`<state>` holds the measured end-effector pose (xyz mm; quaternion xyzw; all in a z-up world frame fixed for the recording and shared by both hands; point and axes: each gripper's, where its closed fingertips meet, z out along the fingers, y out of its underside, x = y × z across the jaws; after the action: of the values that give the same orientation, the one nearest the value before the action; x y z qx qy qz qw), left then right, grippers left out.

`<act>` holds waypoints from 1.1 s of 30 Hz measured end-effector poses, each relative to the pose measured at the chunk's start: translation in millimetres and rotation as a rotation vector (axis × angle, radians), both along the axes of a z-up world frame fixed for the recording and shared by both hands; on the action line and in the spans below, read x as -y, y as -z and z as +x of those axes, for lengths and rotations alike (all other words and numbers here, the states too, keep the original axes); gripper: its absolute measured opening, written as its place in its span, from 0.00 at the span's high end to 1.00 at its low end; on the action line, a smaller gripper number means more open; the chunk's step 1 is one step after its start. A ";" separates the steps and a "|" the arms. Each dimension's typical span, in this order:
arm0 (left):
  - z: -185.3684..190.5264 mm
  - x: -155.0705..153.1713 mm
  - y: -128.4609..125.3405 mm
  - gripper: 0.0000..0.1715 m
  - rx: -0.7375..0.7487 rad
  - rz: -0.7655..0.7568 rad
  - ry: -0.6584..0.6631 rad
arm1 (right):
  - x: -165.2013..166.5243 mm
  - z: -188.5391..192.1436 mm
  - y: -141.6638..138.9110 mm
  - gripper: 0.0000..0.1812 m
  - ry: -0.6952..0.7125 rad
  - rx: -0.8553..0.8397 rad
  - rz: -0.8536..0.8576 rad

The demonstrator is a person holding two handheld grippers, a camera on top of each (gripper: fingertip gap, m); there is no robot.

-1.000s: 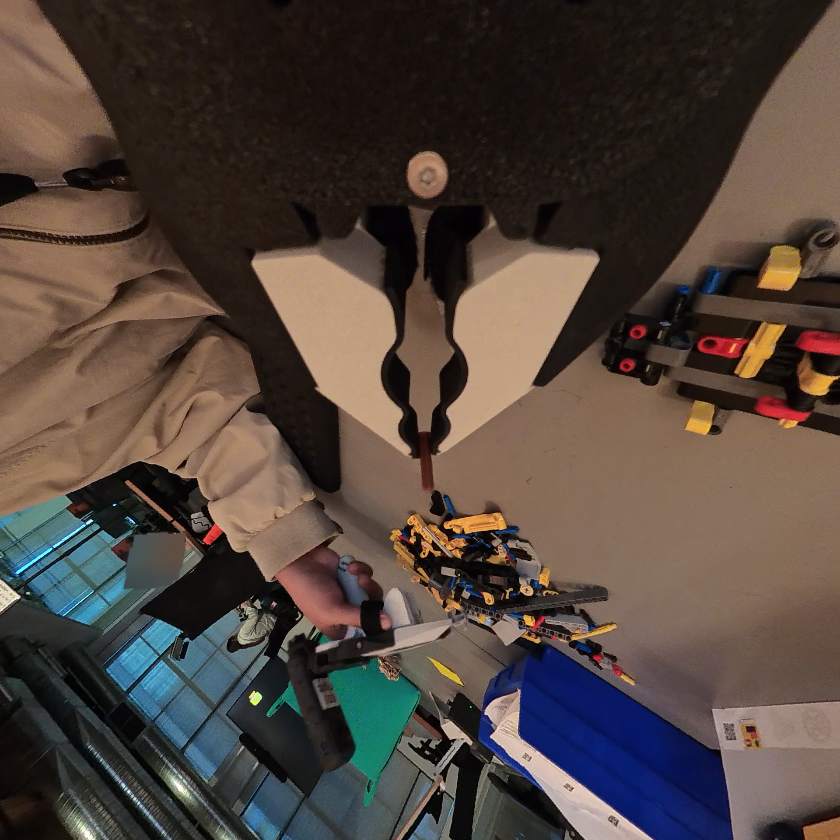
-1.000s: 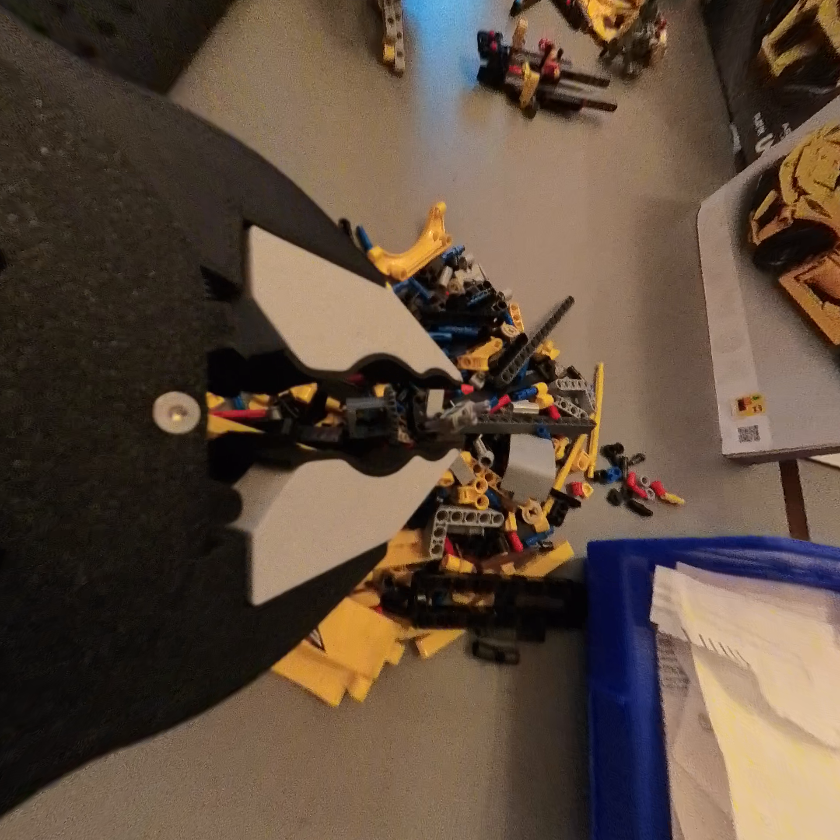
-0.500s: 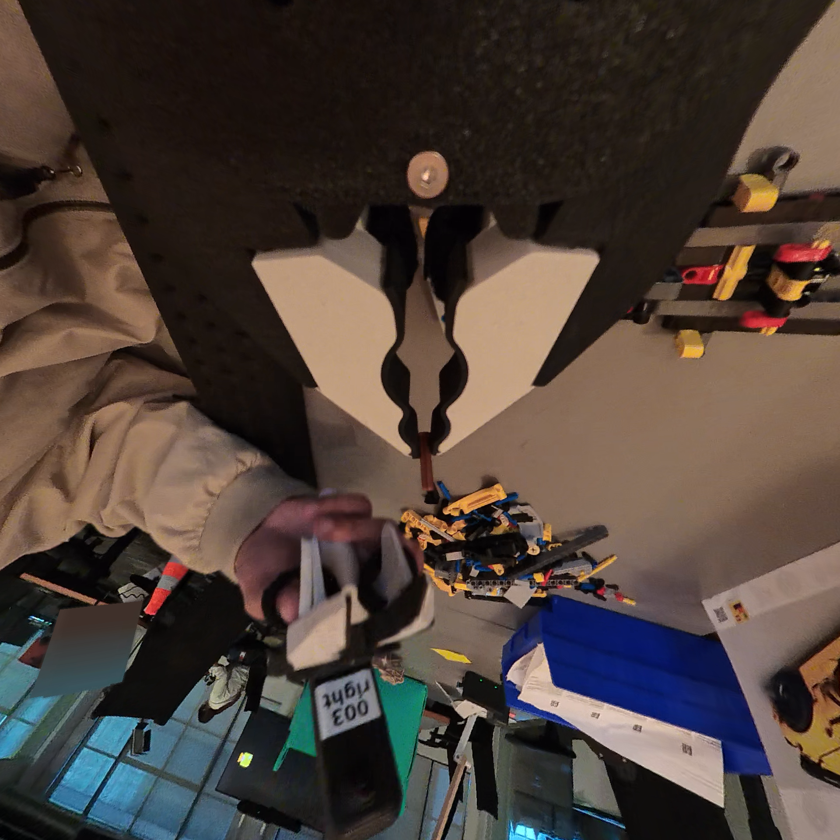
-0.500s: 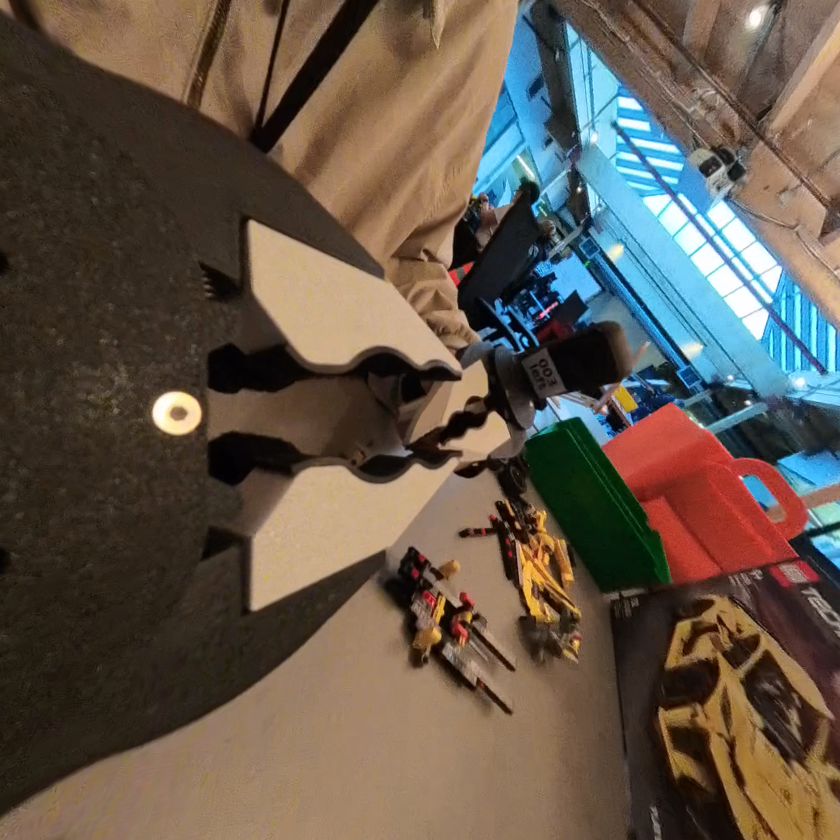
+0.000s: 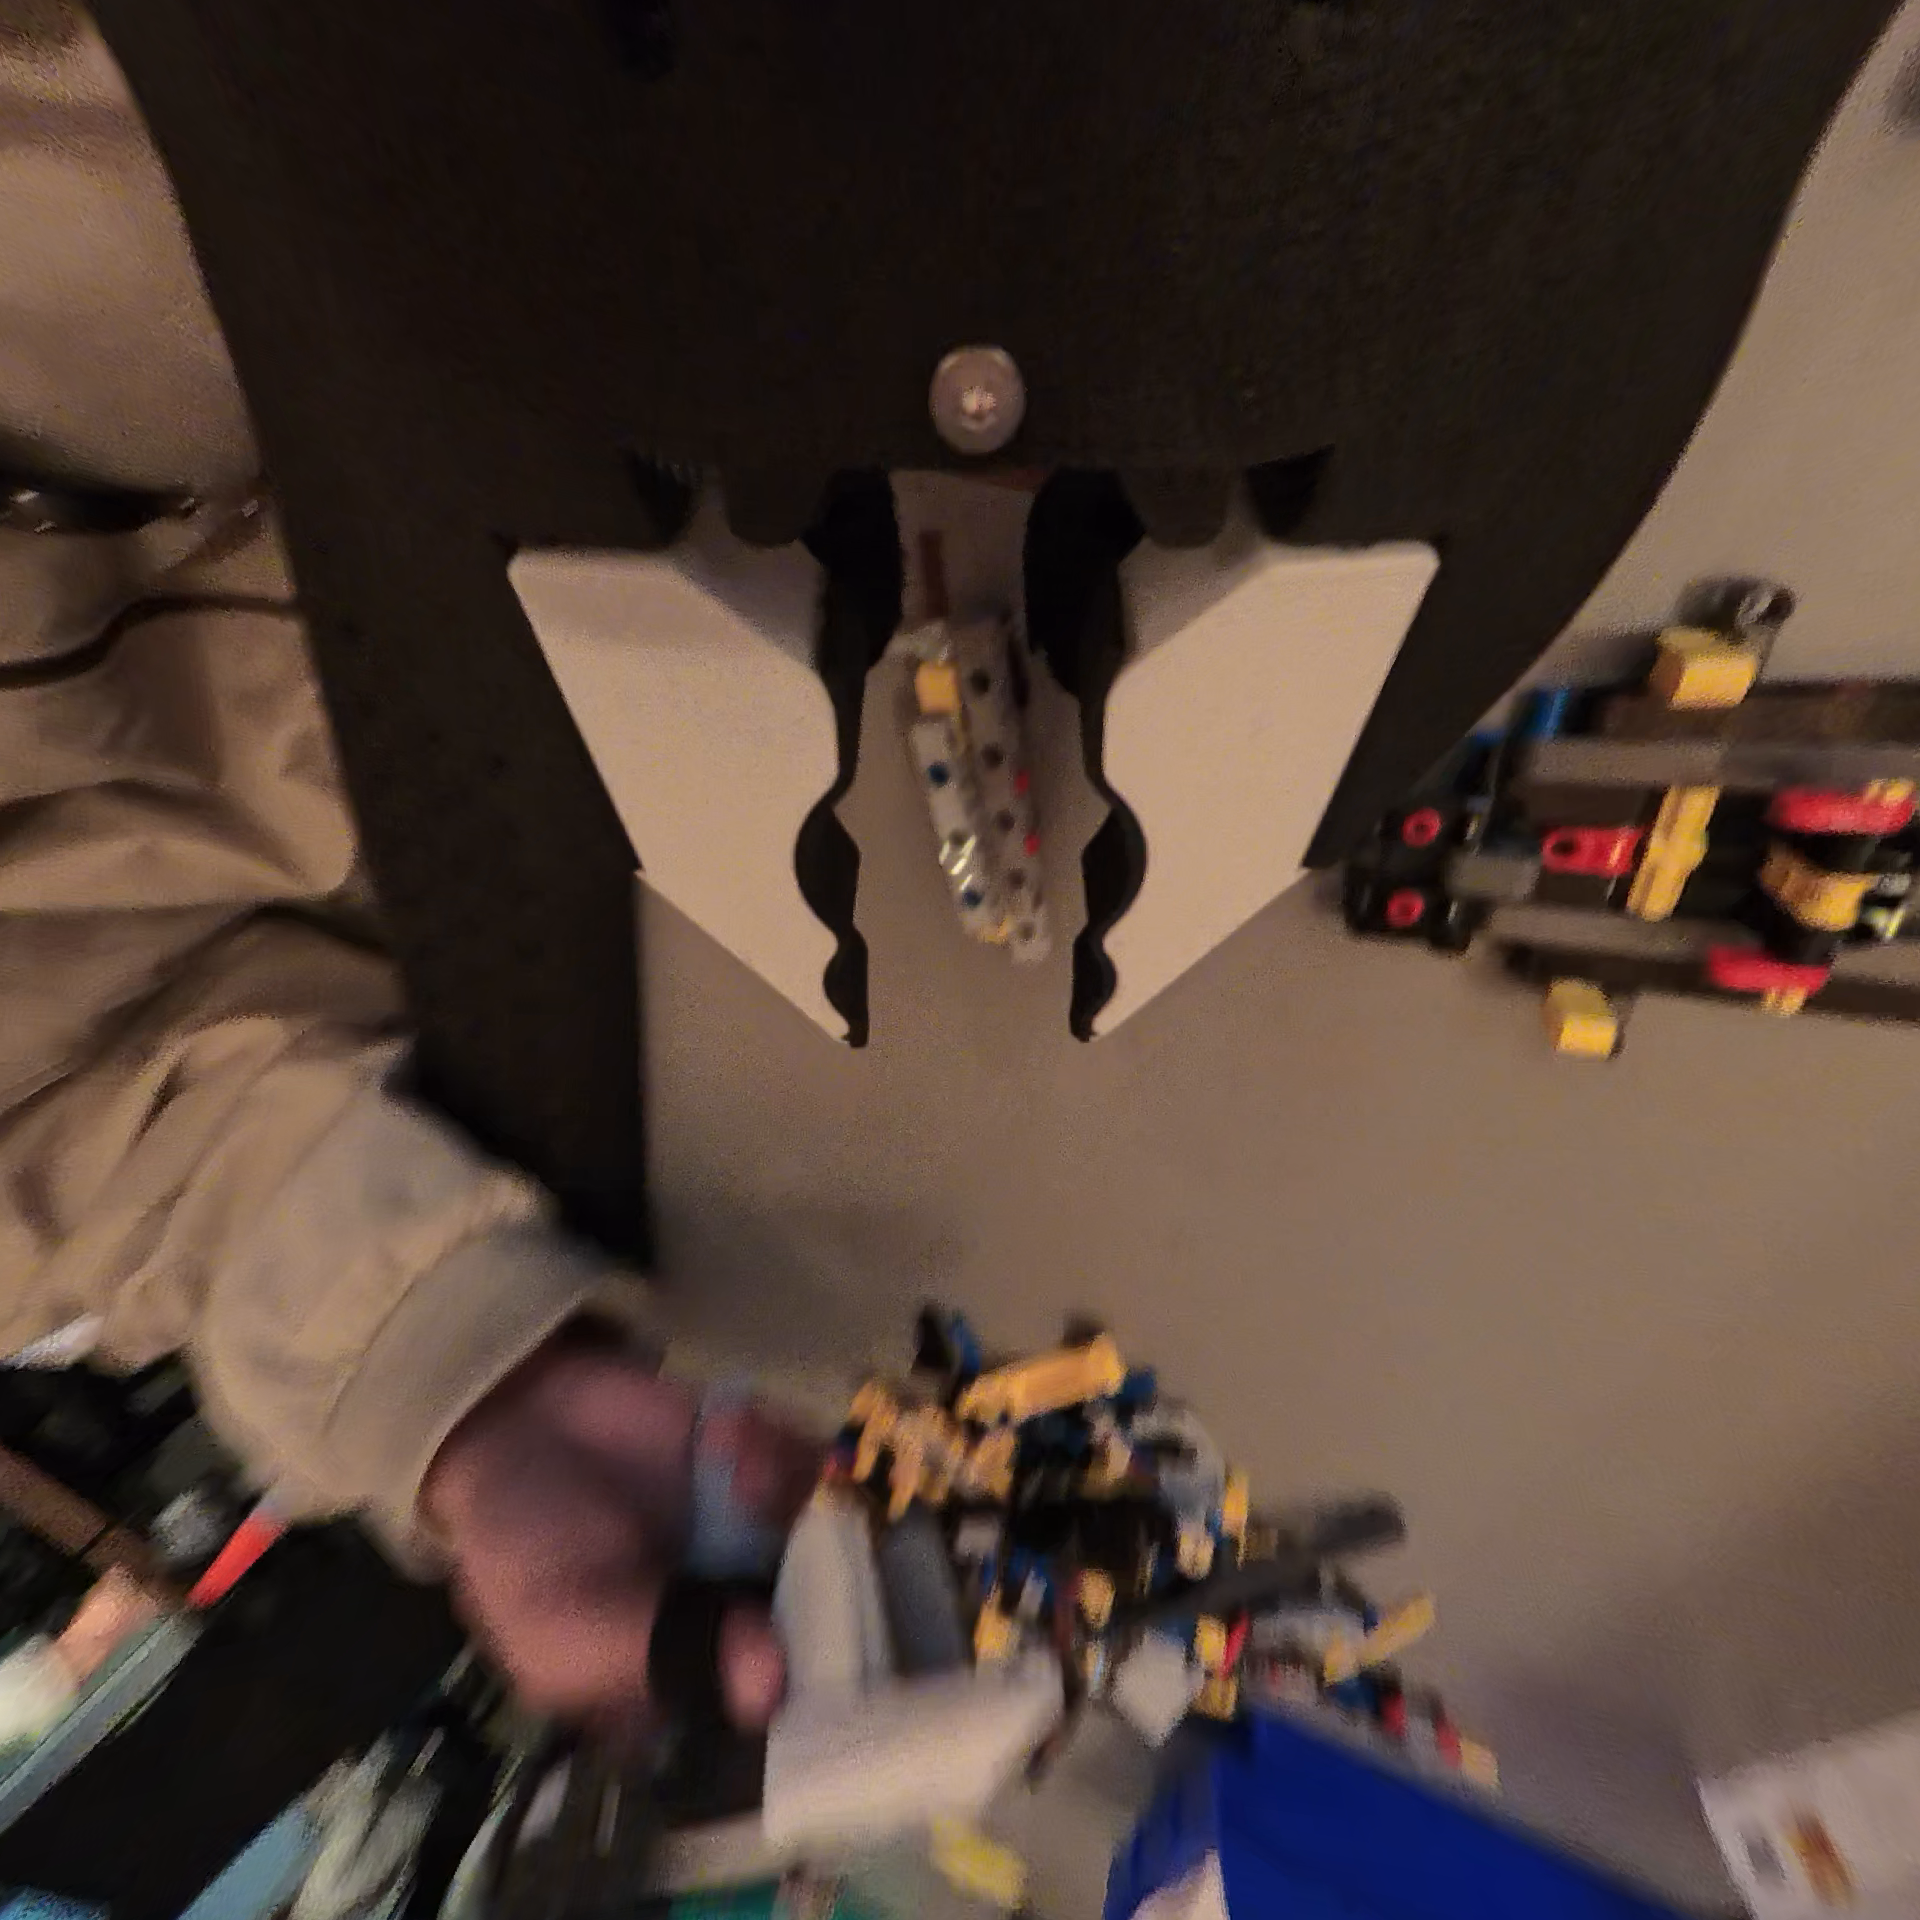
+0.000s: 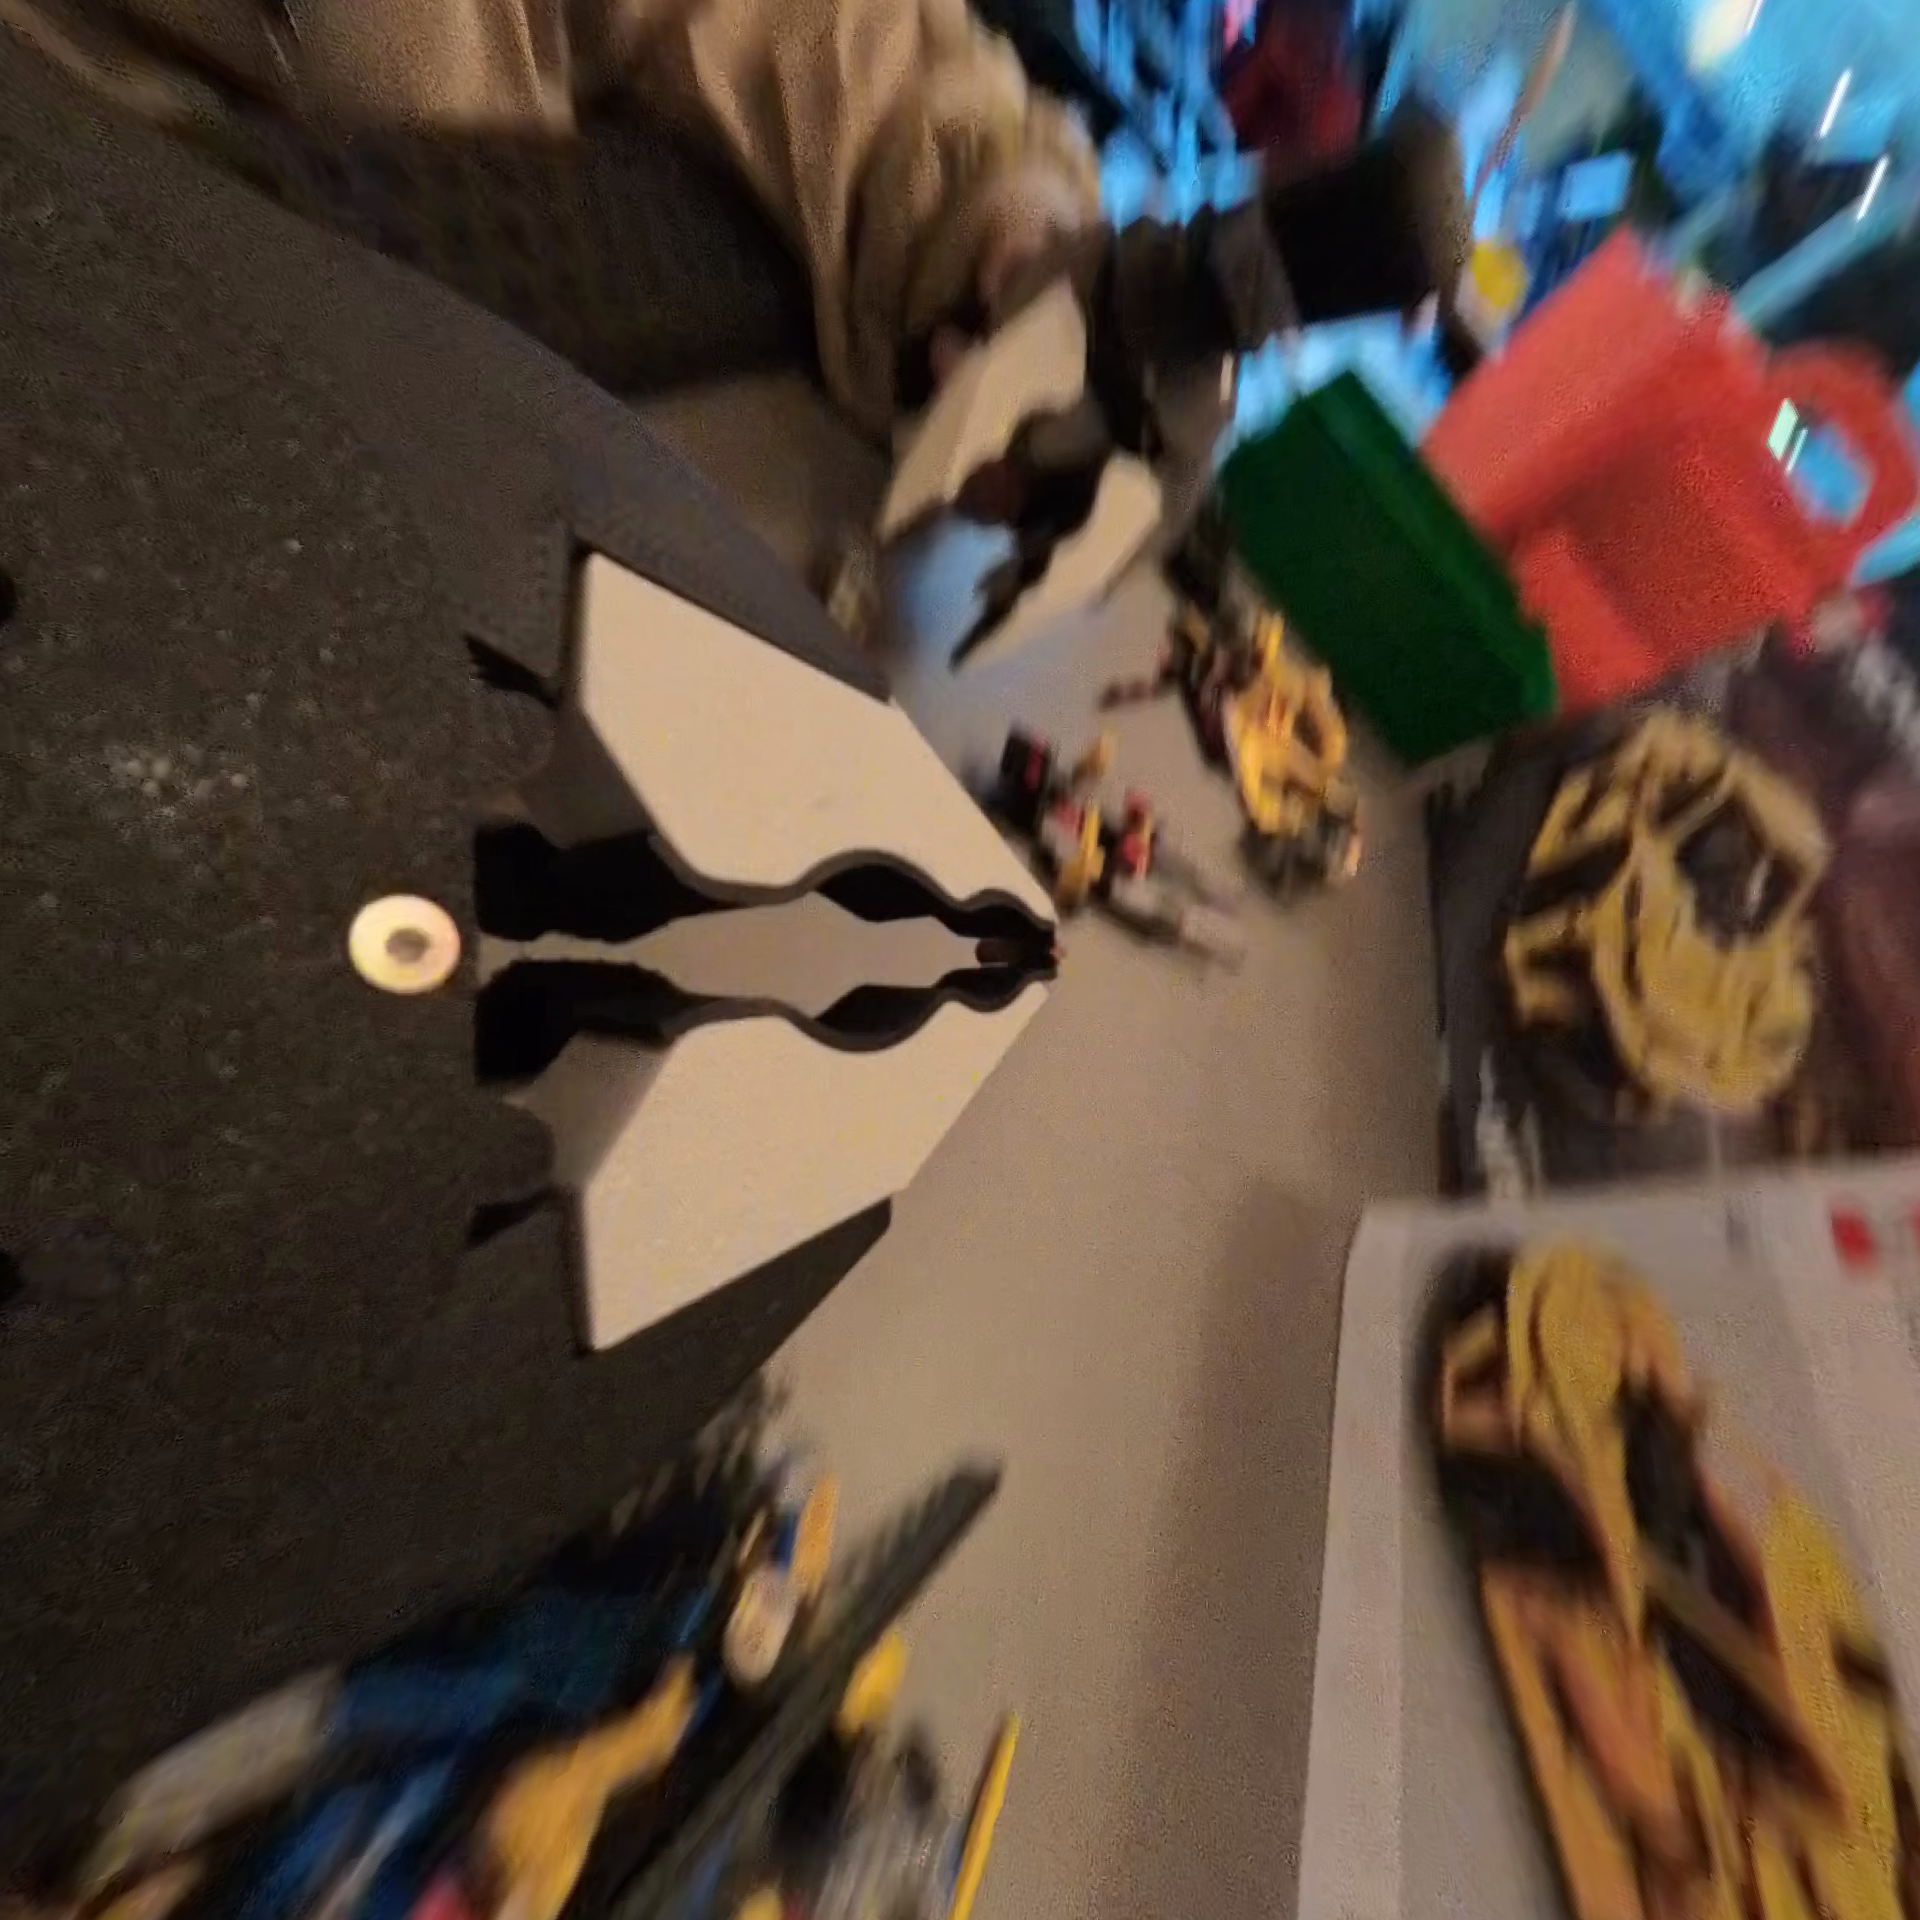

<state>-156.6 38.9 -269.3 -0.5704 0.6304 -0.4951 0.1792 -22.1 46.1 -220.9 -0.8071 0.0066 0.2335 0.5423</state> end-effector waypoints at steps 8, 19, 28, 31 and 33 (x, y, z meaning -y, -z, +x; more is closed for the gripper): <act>-19.4 16.1 39.6 0.76 -0.172 0.210 0.145 | 73.1 173.8 62.0 0.96 0.465 0.481 -0.363; -4.8 0.7 24.8 0.88 0.004 0.564 0.111 | 25.3 -79.3 28.8 0.75 -0.473 0.166 0.031; 6.8 2.1 -18.2 0.89 0.263 0.834 0.031 | 4.4 -135.1 33.5 0.75 -0.406 0.391 0.165; 8.6 2.5 -22.4 0.89 0.289 0.900 0.010 | 10.4 -139.4 4.3 0.82 -0.437 0.101 0.214; 11.2 5.1 -25.9 0.89 0.315 0.957 -0.009 | 9.3 -131.2 -13.3 0.86 -0.411 -0.098 0.224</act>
<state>-145.4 33.8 -243.4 -0.3454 0.7495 -0.2297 0.5159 -153.3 36.8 -207.6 -0.7139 -0.1577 0.3772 0.5685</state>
